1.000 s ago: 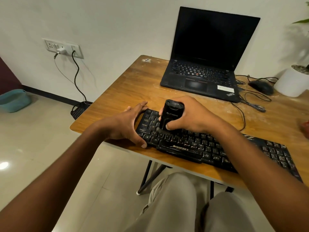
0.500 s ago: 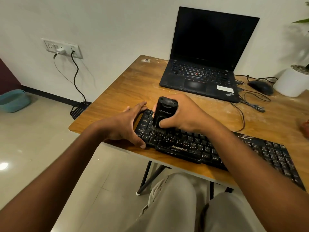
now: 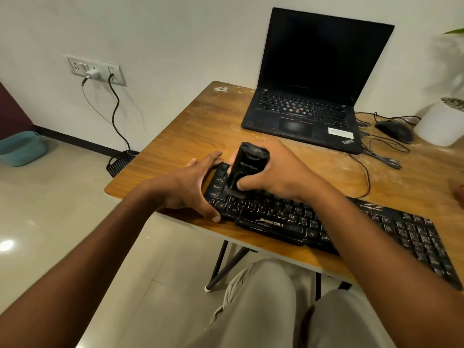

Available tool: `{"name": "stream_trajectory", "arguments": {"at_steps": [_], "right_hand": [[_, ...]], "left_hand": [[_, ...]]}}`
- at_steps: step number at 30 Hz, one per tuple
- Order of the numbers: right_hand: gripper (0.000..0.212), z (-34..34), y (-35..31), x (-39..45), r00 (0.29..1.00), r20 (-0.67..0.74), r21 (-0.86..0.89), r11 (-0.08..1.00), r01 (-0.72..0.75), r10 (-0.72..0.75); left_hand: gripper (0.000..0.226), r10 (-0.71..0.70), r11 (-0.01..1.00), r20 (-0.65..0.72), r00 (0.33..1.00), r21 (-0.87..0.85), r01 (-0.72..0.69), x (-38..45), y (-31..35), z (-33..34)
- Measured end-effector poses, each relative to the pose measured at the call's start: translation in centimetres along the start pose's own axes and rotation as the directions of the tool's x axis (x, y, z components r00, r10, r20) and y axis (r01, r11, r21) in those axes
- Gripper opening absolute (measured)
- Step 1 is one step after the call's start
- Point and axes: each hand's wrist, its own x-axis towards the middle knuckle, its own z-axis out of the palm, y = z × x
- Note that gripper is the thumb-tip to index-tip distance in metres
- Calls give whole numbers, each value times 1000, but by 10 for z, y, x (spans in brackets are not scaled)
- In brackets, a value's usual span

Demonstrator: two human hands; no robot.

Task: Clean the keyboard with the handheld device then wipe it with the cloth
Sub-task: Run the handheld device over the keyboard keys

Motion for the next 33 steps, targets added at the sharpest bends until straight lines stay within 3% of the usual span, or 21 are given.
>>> {"name": "stream_trajectory", "arguments": {"at_steps": [3, 9, 14, 17, 20, 25, 28, 33], "right_hand": [[33, 7, 7, 2, 1000, -5, 12, 1000, 11, -11], [33, -34, 11, -12, 987, 133, -194, 979, -59, 86], [36, -2, -2, 3, 1000, -24, 19, 1000, 12, -12], [34, 30, -7, 13, 994, -9, 94, 989, 110, -109], [31, 33, -4, 14, 990, 14, 12, 990, 139, -139], [29, -3, -6, 4, 980, 200, -225, 973, 55, -9], [28, -5, -12, 7, 993, 115, -220, 974, 53, -28], [29, 31, -12, 18, 995, -33, -9, 996, 94, -94]], "left_hand": [[160, 3, 1000, -2, 1000, 2, -3, 0, 0, 1], [156, 20, 1000, 12, 1000, -2, -20, -1, 1, 1], [154, 25, 1000, -7, 1000, 5, -24, 1, -2, 2], [140, 79, 997, -26, 997, -8, -79, 1, -3, 5], [142, 95, 995, -44, 995, -9, -96, 1, -7, 7], [158, 65, 998, -23, 998, 10, -65, 1, -7, 4], [158, 72, 997, -23, 997, -23, -73, 3, -9, 5], [139, 105, 992, -31, 994, -65, -107, 4, -8, 7]]}}
